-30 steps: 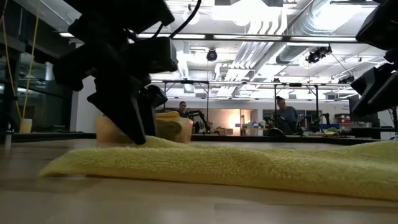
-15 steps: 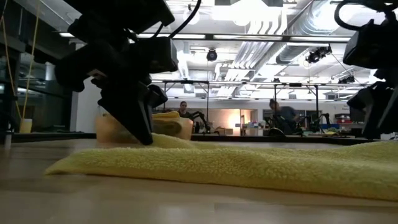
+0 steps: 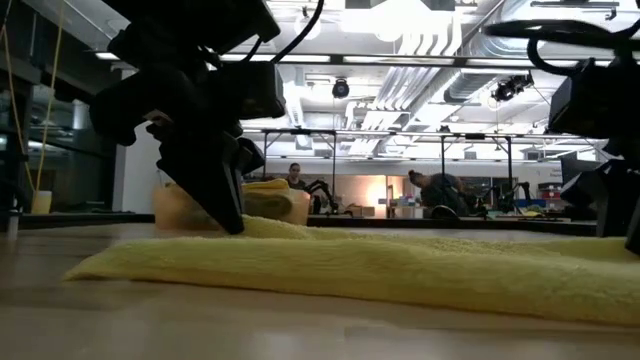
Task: Fold microfiber towels
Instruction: Fold the yellow microfiber cloth
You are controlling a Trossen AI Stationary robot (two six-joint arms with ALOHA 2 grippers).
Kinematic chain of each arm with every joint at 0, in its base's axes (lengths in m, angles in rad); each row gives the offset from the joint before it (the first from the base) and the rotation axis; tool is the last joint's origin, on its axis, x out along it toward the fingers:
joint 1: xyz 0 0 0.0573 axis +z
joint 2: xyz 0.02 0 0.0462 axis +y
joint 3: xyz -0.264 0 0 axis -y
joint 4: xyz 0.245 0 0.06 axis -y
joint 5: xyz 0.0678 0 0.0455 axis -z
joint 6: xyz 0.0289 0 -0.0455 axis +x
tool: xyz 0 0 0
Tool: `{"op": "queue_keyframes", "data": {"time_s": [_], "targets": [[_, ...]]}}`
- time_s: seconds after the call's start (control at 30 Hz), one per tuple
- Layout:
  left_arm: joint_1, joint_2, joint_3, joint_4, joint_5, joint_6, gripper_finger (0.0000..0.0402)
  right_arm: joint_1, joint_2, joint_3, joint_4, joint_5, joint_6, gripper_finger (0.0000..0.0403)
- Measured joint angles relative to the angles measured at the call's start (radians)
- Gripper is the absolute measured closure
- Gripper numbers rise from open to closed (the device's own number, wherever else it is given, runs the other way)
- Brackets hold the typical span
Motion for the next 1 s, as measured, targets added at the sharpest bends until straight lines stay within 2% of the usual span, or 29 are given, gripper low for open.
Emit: {"op": "queue_keyframes", "data": {"time_s": [0.13, 0.2, 0.37, 0.5, 0.67, 0.87, 1.0], "targets": [[0.0, 0.0, 0.0, -0.001, -0.001, -0.032, 0.04, 0.002, 0.029, 0.003, 0.034, -0.027, 0.011, 0.0283], [0.0, 0.0, 0.0, -0.001, -0.013, -0.051, 0.04, 0.002, 0.03, 0.003, 0.022, -0.017, 0.004, 0.0299], [0.006, 0.0, 0.0, -0.019, -0.152, -0.067, 0.04, -0.023, 0.022, 0.004, -0.061, 0.032, -0.024, 0.0389], [0.042, 0.0, 0.0, -0.043, -0.283, -0.06, 0.0401, -0.076, 0.021, 0.004, -0.122, 0.084, -0.073, 0.039], [0.102, 0.0, 0.0, -0.047, -0.373, -0.058, 0.0401, -0.183, -0.009, 0.003, -0.208, 0.156, -0.184, 0.0398], [0.15, 0.0, 0.001, -0.04, -0.393, -0.19, 0.0401, -0.354, -0.113, -0.002, -0.422, 0.251, -0.29, 0.0402], [0.149, -0.001, 0.003, -0.018, -0.434, -0.211, 0.0401, -0.468, -0.161, -0.003, -0.48, 0.282, -0.357, 0.0402]]}}
